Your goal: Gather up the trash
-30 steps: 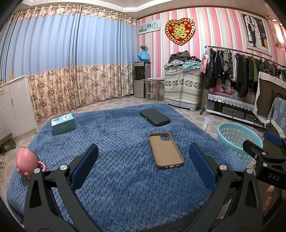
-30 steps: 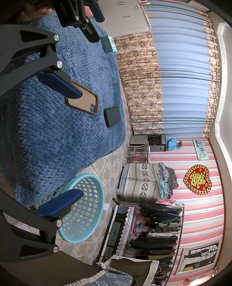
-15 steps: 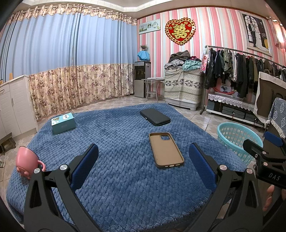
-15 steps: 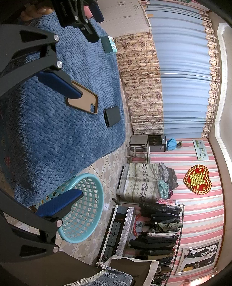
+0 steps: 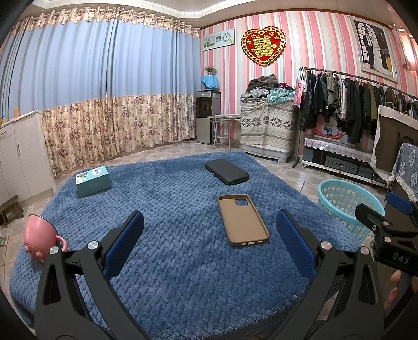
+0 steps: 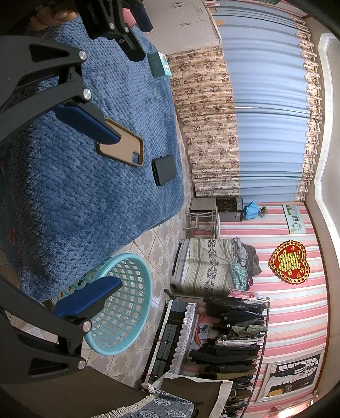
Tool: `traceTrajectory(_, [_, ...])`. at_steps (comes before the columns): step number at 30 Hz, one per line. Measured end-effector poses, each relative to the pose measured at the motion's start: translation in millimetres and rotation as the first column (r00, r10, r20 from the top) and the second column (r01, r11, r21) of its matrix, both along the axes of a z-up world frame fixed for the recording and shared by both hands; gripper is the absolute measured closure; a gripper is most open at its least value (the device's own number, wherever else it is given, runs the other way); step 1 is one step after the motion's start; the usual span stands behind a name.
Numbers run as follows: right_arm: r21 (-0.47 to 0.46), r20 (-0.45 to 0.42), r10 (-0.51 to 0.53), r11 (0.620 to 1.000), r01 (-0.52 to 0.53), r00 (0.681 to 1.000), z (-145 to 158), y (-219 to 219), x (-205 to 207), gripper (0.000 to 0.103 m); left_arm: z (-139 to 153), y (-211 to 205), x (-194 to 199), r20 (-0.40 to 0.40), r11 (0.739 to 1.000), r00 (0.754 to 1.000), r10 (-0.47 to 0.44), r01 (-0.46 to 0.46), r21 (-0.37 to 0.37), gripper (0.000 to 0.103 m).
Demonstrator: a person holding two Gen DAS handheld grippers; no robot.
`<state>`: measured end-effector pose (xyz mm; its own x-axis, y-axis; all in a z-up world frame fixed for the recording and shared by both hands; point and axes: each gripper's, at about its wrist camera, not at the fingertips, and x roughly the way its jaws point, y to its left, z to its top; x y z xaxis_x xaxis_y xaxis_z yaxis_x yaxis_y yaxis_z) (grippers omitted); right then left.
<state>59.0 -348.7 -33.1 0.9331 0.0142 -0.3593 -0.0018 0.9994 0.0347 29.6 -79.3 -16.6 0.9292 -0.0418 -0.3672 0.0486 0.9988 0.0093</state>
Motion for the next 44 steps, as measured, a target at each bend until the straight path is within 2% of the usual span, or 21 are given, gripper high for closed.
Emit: traceTrajectory(44, [-0.004, -0.003, 0.000, 1.000, 0.000, 1.000, -0.9, 1.8, 0.8, 0.004, 3.9, 1.5, -1.3, -0.004, 1.000, 1.000, -0.002, 0.002, -0.007, 0.005])
